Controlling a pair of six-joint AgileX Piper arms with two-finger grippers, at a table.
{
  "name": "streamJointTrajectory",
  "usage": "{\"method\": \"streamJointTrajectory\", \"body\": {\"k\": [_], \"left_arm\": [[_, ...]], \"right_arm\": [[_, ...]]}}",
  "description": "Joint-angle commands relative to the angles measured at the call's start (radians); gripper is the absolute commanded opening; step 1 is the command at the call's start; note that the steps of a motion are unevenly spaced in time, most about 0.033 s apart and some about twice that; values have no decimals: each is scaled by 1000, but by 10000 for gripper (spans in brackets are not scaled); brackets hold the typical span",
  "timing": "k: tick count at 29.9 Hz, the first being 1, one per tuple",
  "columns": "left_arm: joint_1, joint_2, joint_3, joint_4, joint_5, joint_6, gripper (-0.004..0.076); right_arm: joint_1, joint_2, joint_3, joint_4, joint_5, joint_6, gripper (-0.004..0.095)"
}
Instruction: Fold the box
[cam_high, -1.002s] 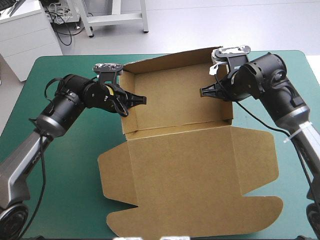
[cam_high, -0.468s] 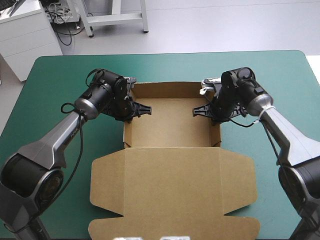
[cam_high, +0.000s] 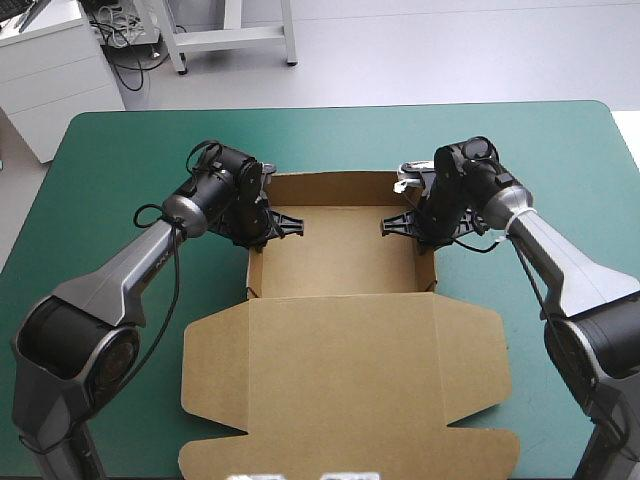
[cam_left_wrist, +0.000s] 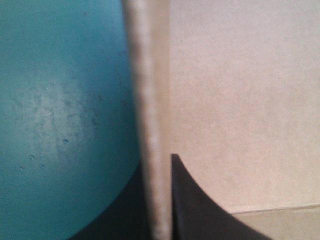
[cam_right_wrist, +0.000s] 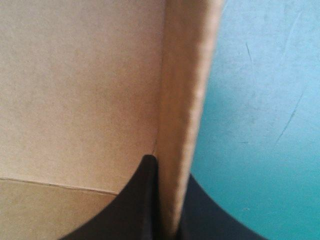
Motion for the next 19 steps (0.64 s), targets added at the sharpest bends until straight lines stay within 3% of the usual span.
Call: {"method": "streamJointTrajectory", "body": {"k": [1,4,7,10,14,16,19], "left_arm": [[-7,-43,-35,8,-44,-2,-32],[-5,-43,-35,-13,-59,-4,-21],[-5,-43,-35,-14,-61,5,44],[-5,-43,-35,-15,-54,7,167],[-5,-43,-35,-6,-42,7,414],[-5,-40,-37,10,-30,7,503],[-5,-40,-38,38,-26,7,522]], "right_arm": [[-17,-26,-15,-39,28,-28,-14],[-32,-26,-15,-46,31,-28,36],[-34,-26,-15,-52,43,-28,183],[-34,-26,-17,-42,43,-28,433],[-34,-26,-18,-30,43,-28,727],[-34,-26,-18,-30,43,-26,795],[-34,-26,-21,-30,43,-11,804]]}}
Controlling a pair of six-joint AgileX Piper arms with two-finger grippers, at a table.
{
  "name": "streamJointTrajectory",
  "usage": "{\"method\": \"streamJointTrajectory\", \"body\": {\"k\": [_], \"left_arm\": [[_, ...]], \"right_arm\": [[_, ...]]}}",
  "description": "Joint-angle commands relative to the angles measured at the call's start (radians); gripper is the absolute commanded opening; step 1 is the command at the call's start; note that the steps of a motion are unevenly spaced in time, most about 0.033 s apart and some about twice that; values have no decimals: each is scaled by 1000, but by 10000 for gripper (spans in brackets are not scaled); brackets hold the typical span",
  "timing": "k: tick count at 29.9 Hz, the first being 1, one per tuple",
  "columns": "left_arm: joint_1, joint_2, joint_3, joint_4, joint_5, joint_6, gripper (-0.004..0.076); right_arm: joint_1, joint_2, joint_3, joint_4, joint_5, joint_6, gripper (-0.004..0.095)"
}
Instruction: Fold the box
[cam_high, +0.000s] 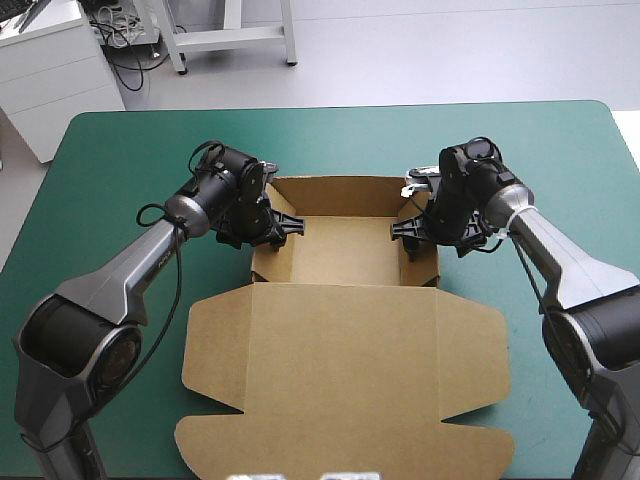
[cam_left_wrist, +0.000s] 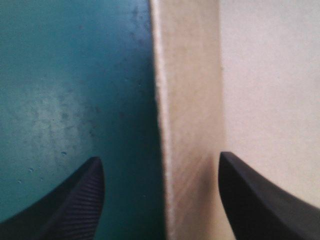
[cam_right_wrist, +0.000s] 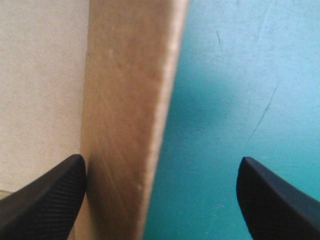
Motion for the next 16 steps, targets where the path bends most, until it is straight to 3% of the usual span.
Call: {"method": "streamJointTrajectory", "body": {"k": [1,16], "left_arm": [[-5,-49,-41,33,-3,-4,522],[-5,-68,-427,168,88,-4,482]], "right_arm": [[-6,-47,-24,-9,27,6,804],[-6,-86,-223,12,28,13,802]]}}
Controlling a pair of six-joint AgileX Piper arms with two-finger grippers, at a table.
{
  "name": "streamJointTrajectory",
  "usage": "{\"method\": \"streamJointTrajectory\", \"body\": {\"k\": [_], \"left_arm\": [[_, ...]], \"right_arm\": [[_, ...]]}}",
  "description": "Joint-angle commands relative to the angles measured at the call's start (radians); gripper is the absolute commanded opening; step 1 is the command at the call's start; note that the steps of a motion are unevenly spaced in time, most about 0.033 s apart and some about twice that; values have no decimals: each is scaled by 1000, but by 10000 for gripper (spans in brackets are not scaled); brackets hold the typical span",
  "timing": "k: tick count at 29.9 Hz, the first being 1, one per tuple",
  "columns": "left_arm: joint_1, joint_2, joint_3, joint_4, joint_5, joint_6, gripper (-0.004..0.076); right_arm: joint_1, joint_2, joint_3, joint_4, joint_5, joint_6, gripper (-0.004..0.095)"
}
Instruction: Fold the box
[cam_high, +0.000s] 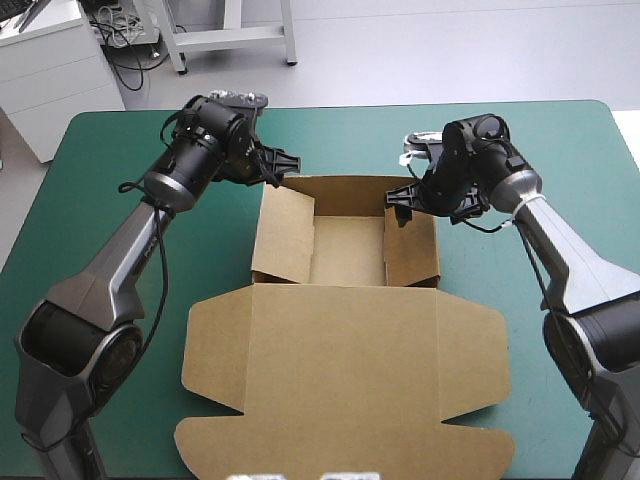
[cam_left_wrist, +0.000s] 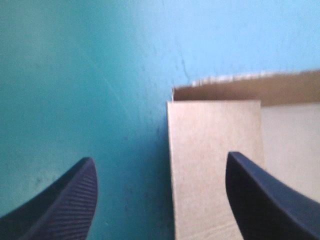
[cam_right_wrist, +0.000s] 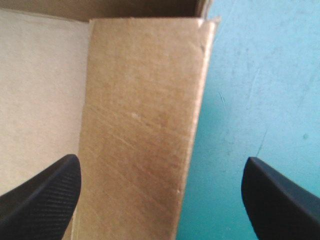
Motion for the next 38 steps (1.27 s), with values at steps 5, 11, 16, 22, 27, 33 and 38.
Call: {"method": "streamJointTrajectory", "body": {"k": [5,11,16,22,27,33,38], "left_arm": [[-5,-133,-158,31,58,80,241],[-5,-254,-158,29,58,125,-29],[-5,-384,-131,23,58,150,-32],[-5,-584,73,15,58,160,-32],[-5,-752,315,13,58,169,-32],[-5,-940,600,13,45,169,-32],[-5,-1066,789,13,30,169,-32]], "right_arm": [[-6,-160,-73,-21,19,-1,802],[-6,-279,-65,-40,19,-1,802],[-6,-352,-7,-40,19,-8,802],[-6,-361,43,-40,11,-8,802],[-6,-344,47,-40,-35,-8,802],[-6,-268,47,-35,-43,3,802],[-6,-181,47,-24,-57,19,802]]}}
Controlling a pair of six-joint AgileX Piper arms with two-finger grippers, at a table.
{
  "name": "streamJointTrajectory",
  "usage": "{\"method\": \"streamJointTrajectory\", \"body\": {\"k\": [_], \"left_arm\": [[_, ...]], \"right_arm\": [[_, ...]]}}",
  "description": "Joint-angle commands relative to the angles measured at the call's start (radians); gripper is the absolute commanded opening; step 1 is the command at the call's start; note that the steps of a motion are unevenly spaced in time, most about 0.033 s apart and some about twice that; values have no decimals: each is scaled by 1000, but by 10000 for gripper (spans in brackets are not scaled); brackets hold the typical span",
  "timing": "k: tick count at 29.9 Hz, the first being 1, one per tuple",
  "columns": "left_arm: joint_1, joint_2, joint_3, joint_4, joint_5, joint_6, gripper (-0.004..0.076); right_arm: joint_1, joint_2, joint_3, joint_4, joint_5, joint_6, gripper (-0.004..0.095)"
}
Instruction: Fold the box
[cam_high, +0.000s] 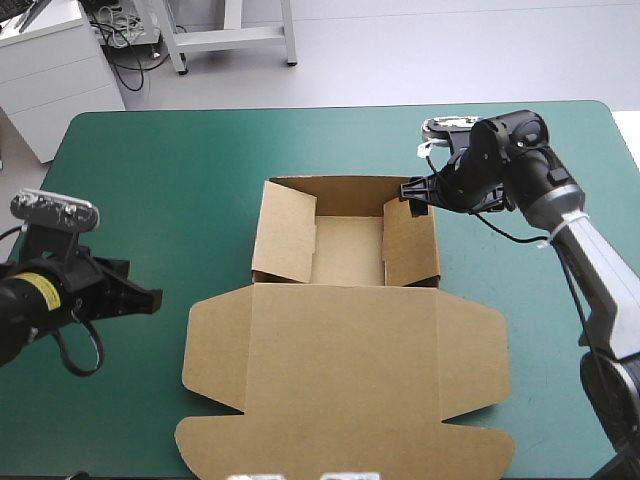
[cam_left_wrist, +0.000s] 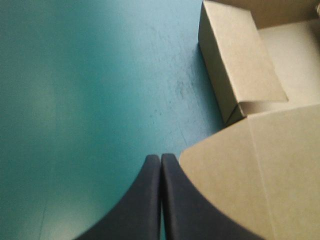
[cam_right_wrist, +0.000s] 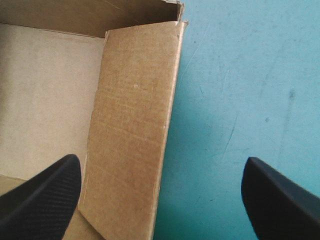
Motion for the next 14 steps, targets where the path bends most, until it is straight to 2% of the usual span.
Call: {"method": "streamJointTrajectory", "body": {"k": [1,9,14], "left_arm": [[-5,-85,88,5,4,2,-32],[-5,-255,356,13,-99,0,-32],[-5,-359,461,13,-138,-7,-32]], "right_arm": [[-5,17,-22,14,-41,3,802],[-5,152,-22,73,-34,3,802],[-5,187,-22,102,-1,-9,802]]}}
